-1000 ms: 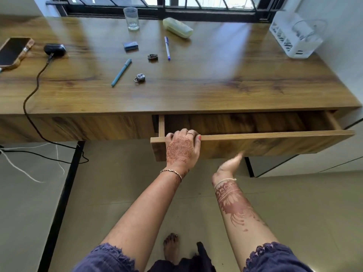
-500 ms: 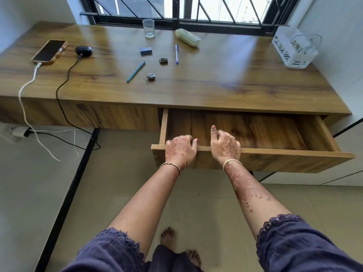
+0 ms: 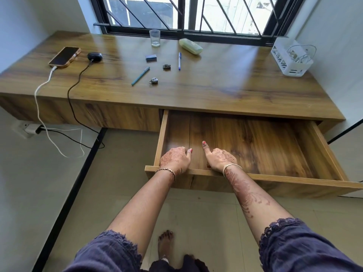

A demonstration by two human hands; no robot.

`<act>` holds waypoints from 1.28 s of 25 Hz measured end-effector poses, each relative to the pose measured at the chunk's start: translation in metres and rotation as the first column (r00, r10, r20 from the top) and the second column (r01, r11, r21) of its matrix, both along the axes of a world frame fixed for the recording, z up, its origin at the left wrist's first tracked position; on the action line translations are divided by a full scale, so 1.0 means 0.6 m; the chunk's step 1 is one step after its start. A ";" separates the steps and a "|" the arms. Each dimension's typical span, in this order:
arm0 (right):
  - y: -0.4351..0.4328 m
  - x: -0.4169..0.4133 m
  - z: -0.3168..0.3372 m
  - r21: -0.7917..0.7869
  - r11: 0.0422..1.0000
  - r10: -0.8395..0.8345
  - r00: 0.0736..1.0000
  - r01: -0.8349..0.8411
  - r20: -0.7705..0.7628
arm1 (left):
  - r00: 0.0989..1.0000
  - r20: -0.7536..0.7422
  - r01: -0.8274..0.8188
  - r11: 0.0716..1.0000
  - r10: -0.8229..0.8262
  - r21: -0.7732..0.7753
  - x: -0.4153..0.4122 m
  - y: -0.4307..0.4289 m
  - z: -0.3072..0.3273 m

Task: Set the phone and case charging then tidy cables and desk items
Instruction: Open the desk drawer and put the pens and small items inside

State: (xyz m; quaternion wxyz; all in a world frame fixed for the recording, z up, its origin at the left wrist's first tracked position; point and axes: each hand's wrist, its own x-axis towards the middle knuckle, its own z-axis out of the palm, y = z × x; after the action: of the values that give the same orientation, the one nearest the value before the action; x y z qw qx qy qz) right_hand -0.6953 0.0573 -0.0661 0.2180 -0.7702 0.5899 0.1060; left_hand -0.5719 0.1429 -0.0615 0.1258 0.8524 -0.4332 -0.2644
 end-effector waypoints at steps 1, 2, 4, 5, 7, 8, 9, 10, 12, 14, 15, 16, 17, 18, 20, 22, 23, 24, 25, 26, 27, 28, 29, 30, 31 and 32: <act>0.002 -0.001 -0.005 0.012 1.000 0.006 1.000 -0.006 0.009 | 1.000 -0.016 0.004 1.000 -0.004 0.017 -0.001 0.002 -0.003; 0.003 -0.001 -0.010 0.016 1.000 0.012 1.000 -0.013 0.025 | 0.999 -0.034 0.008 1.000 -0.007 0.023 -0.002 0.005 -0.005; 0.006 -0.002 -0.013 -0.004 1.000 0.013 0.999 -0.013 0.048 | 0.998 -0.065 0.006 1.000 -0.006 0.004 -0.004 0.007 -0.007; 0.007 -0.002 -0.013 -0.031 0.999 0.017 0.998 -0.015 0.053 | 0.997 -0.074 0.003 1.000 -0.004 -0.014 -0.004 0.008 -0.005; 0.011 -0.003 -0.002 -0.097 0.995 0.026 0.996 -0.018 0.083 | 0.997 -0.080 0.000 0.998 -0.005 -0.061 -0.005 0.008 0.002; 0.012 -0.002 0.003 -0.131 0.991 0.028 0.994 -0.013 0.110 | 0.997 -0.082 -0.002 0.996 -0.005 -0.089 -0.006 0.006 0.008; 0.012 0.000 0.009 -0.168 0.986 0.032 0.989 -0.007 0.145 | 0.997 -0.082 -0.006 0.993 -0.004 -0.120 -0.005 0.004 0.014; 0.010 0.004 0.013 -0.209 0.978 0.045 0.982 -0.005 0.186 | 0.997 -0.081 -0.009 0.988 -0.004 -0.155 -0.004 0.001 0.022; 0.004 0.015 0.019 -0.312 0.950 0.106 0.956 -0.016 0.273 | 0.997 -0.080 -0.020 0.972 0.002 -0.235 0.000 -0.005 0.036; -0.007 0.029 0.030 -0.409 0.911 0.186 0.935 -0.049 0.302 | 0.997 -0.072 -0.036 0.950 0.015 -0.310 0.012 -0.015 0.053; -0.016 0.038 0.040 -0.448 0.891 0.224 0.933 -0.078 0.283 | 0.998 -0.061 -0.040 0.938 0.020 -0.344 0.023 -0.023 0.062; -0.025 0.049 0.051 -0.474 0.874 0.252 0.935 -0.109 0.250 | 0.998 -0.053 -0.042 0.926 0.024 -0.374 0.036 -0.032 0.071; -0.036 0.062 0.063 -0.491 0.861 0.271 0.935 -0.130 0.228 | 0.998 -0.053 -0.051 0.915 0.033 -0.401 0.049 -0.042 0.081; -0.047 0.078 0.074 -0.500 0.855 0.281 0.934 -0.139 0.220 | 0.997 -0.058 -0.065 0.903 0.045 -0.426 0.064 -0.052 0.090; -0.069 0.115 0.092 -0.515 0.846 0.289 0.932 -0.140 0.221 | 0.995 -0.068 -0.097 0.884 0.074 -0.458 0.099 -0.073 0.102; -0.089 0.158 0.099 -0.533 0.833 0.301 0.930 -0.149 0.210 | 0.994 -0.072 -0.110 0.880 0.087 -0.462 0.139 -0.092 0.104; -0.098 0.180 0.100 -0.535 0.831 0.304 0.930 -0.153 0.206 | 0.993 -0.078 -0.116 0.879 0.091 -0.463 0.160 -0.100 0.103; -0.110 0.209 0.103 -0.531 0.834 0.302 0.929 -0.149 0.213 | 0.992 -0.077 -0.122 0.873 0.097 -0.471 0.190 -0.111 0.105; -0.120 0.234 0.102 -0.519 0.843 0.295 0.928 -0.141 0.228 | 0.991 -0.078 -0.133 0.867 0.109 -0.481 0.216 -0.119 0.105; -0.132 0.262 0.104 -0.507 0.852 0.285 0.927 -0.128 0.246 | 0.989 -0.075 -0.146 0.859 0.126 -0.491 0.247 -0.128 0.105; -0.147 0.297 0.103 -0.497 0.861 0.272 0.925 -0.112 0.264 | 0.987 -0.067 -0.159 0.853 0.144 -0.498 0.283 -0.140 0.105; -0.159 0.327 0.103 -0.487 0.868 0.260 0.924 -0.096 0.282 | 0.985 -0.054 -0.170 0.849 0.166 -0.501 0.314 -0.150 0.106; -0.171 0.353 0.103 -0.472 0.878 0.249 0.921 -0.084 0.300 | 0.980 -0.046 -0.190 0.843 0.194 -0.503 0.341 -0.158 0.108; -0.183 0.382 0.101 -0.455 0.887 0.239 0.917 -0.073 0.318 | 0.974 -0.041 -0.211 0.836 0.221 -0.506 0.374 -0.169 0.108; -0.195 0.408 0.099 -0.435 0.898 0.225 0.914 -0.061 0.337 | 0.969 -0.039 -0.228 0.830 0.242 -0.509 0.403 -0.179 0.109; -0.210 0.435 0.095 -0.414 0.910 0.200 0.910 -0.036 0.362 | 0.966 -0.023 -0.232 0.830 0.257 -0.508 0.435 -0.190 0.106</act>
State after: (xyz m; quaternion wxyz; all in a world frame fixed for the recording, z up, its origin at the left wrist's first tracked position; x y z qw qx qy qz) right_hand -0.4343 -0.0688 -0.0089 0.1647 -0.8385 0.4937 -0.1613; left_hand -0.3108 0.0286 0.0022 0.3678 0.8435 -0.3776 -0.1033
